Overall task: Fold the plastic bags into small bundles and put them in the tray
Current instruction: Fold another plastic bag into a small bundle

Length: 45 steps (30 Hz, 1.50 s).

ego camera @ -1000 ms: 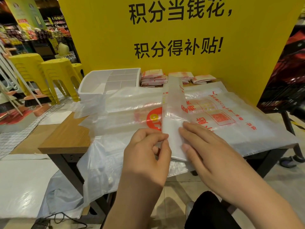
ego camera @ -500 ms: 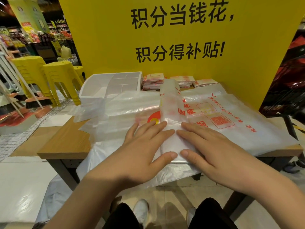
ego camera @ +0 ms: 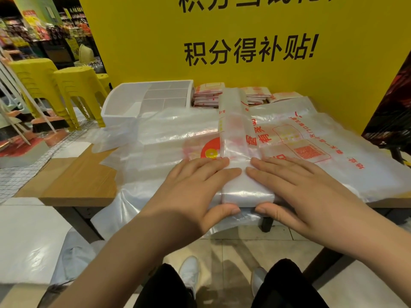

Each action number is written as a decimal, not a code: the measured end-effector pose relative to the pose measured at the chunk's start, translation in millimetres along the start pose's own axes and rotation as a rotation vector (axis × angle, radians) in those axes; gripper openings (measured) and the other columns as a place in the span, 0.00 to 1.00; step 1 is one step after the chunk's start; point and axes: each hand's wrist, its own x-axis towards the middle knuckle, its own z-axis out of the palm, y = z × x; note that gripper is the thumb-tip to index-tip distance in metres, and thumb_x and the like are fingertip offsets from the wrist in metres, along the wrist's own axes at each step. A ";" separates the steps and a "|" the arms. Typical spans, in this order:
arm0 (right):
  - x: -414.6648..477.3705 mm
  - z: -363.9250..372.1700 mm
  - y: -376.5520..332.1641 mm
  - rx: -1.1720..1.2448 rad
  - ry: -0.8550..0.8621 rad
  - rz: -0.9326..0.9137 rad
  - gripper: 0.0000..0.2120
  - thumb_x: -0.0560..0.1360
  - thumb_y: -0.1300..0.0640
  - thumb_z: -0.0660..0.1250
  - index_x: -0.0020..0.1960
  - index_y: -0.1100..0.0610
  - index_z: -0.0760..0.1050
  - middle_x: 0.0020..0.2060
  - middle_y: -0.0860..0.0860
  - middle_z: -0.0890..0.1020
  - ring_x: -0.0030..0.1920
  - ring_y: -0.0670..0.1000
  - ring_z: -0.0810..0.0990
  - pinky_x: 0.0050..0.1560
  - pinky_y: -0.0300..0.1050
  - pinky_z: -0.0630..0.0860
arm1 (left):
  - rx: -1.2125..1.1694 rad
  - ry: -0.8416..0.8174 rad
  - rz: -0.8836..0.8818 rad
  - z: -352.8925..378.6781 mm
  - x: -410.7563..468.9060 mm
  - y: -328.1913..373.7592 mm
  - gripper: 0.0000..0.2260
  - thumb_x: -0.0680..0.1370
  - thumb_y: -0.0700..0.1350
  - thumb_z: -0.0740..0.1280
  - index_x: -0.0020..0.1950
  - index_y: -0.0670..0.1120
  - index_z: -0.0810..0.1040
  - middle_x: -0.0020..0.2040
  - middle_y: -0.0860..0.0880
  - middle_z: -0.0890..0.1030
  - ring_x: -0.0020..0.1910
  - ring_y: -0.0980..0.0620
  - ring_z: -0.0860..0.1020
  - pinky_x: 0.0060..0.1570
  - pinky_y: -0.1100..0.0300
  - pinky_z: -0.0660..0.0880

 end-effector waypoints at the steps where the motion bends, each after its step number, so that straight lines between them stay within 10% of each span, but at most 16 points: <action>1: -0.1 -0.2 0.4 0.002 -0.006 0.001 0.31 0.81 0.33 0.49 0.78 0.47 0.63 0.76 0.46 0.67 0.76 0.48 0.65 0.76 0.48 0.55 | -0.008 0.004 -0.004 0.7 0.3 0.2 0.31 0.76 0.70 0.51 0.77 0.61 0.62 0.78 0.61 0.61 0.77 0.57 0.56 0.76 0.53 0.53; 11: -2.8 -8.6 -6.7 0.125 -0.088 0.069 0.37 0.74 0.23 0.46 0.79 0.35 0.47 0.78 0.33 0.48 0.78 0.37 0.41 0.78 0.44 0.39 | -0.045 -0.118 -0.001 -6.1 0.0 0.8 0.35 0.74 0.73 0.55 0.78 0.63 0.51 0.80 0.61 0.53 0.78 0.59 0.47 0.78 0.50 0.42; 19: 1.9 -30.6 -17.2 0.195 0.064 0.048 0.34 0.74 0.22 0.50 0.73 0.38 0.65 0.67 0.35 0.73 0.69 0.38 0.67 0.75 0.41 0.53 | -0.257 -0.091 0.002 -32.1 3.1 6.7 0.30 0.76 0.72 0.53 0.76 0.63 0.61 0.73 0.64 0.66 0.72 0.65 0.59 0.77 0.52 0.53; 25: 13.4 -22.9 -7.3 0.211 0.077 0.046 0.26 0.75 0.30 0.56 0.69 0.37 0.69 0.63 0.34 0.75 0.68 0.39 0.70 0.78 0.52 0.52 | -0.275 -0.016 0.036 -35.0 3.4 7.8 0.29 0.73 0.75 0.55 0.70 0.64 0.67 0.61 0.71 0.69 0.63 0.74 0.63 0.66 0.68 0.60; 35: 5.0 -37.4 -14.0 0.422 0.262 -0.070 0.10 0.77 0.30 0.56 0.52 0.29 0.73 0.48 0.29 0.79 0.54 0.36 0.77 0.74 0.57 0.60 | -0.283 0.101 0.099 -30.4 -5.5 -2.9 0.13 0.82 0.52 0.64 0.66 0.56 0.75 0.63 0.61 0.74 0.66 0.58 0.72 0.63 0.56 0.71; 39: 3.7 -33.0 -17.0 0.497 0.285 -0.112 0.03 0.78 0.36 0.63 0.49 0.32 0.73 0.41 0.33 0.78 0.47 0.38 0.76 0.57 0.53 0.71 | -0.273 0.110 0.096 -23.0 -9.9 -2.2 0.16 0.78 0.54 0.60 0.64 0.54 0.78 0.64 0.61 0.75 0.66 0.59 0.71 0.64 0.59 0.69; 45: 2.9 -23.0 -12.3 0.426 0.156 -0.068 0.14 0.77 0.38 0.65 0.61 0.38 0.76 0.59 0.33 0.77 0.64 0.40 0.73 0.62 0.48 0.71 | -0.166 0.048 0.142 -17.3 -6.7 -5.0 0.10 0.82 0.48 0.63 0.63 0.54 0.75 0.74 0.59 0.69 0.76 0.58 0.61 0.73 0.53 0.63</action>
